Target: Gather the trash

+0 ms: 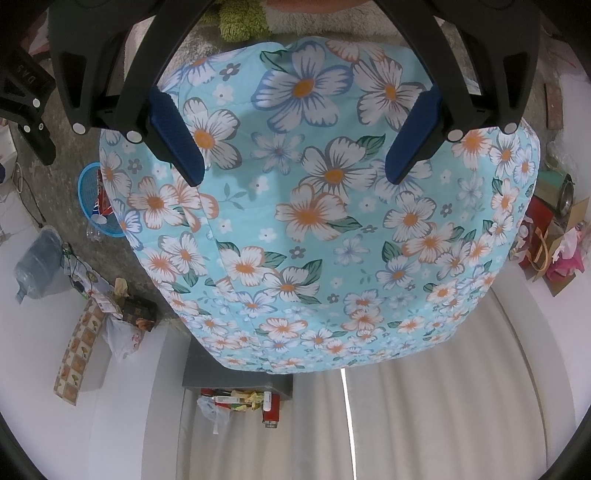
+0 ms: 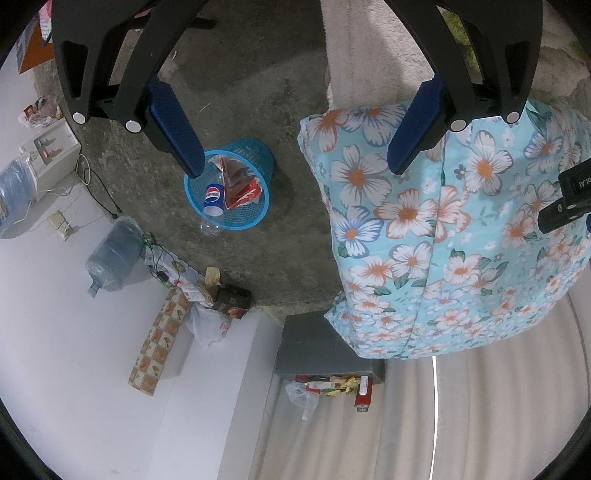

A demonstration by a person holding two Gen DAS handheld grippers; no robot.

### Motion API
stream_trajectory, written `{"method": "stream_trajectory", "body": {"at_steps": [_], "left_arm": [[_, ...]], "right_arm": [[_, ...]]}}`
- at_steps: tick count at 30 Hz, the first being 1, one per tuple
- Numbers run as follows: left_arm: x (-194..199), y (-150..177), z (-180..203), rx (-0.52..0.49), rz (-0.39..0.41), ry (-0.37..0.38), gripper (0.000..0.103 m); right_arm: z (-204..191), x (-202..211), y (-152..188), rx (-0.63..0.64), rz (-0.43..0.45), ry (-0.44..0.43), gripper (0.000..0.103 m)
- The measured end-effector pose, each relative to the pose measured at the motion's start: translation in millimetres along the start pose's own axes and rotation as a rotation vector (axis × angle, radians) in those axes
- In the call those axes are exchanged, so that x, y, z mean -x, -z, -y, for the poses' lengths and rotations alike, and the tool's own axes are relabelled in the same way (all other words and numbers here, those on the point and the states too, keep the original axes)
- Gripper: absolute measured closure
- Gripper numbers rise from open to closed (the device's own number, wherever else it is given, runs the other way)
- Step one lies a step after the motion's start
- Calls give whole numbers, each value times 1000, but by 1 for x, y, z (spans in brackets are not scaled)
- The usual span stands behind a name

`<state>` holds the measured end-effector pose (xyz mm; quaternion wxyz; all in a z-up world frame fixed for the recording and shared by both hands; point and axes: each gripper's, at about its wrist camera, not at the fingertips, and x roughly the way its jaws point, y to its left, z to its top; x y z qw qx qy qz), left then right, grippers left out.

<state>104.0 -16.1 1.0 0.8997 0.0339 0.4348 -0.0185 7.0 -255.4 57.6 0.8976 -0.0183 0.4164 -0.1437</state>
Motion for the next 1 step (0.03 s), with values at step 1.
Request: {"method": "stream_trajectory", "body": {"at_steps": [1], "left_arm": [[0,0,0,1,0,0,9]], "right_arm": [[0,0,0,1,0,0,7]]}}
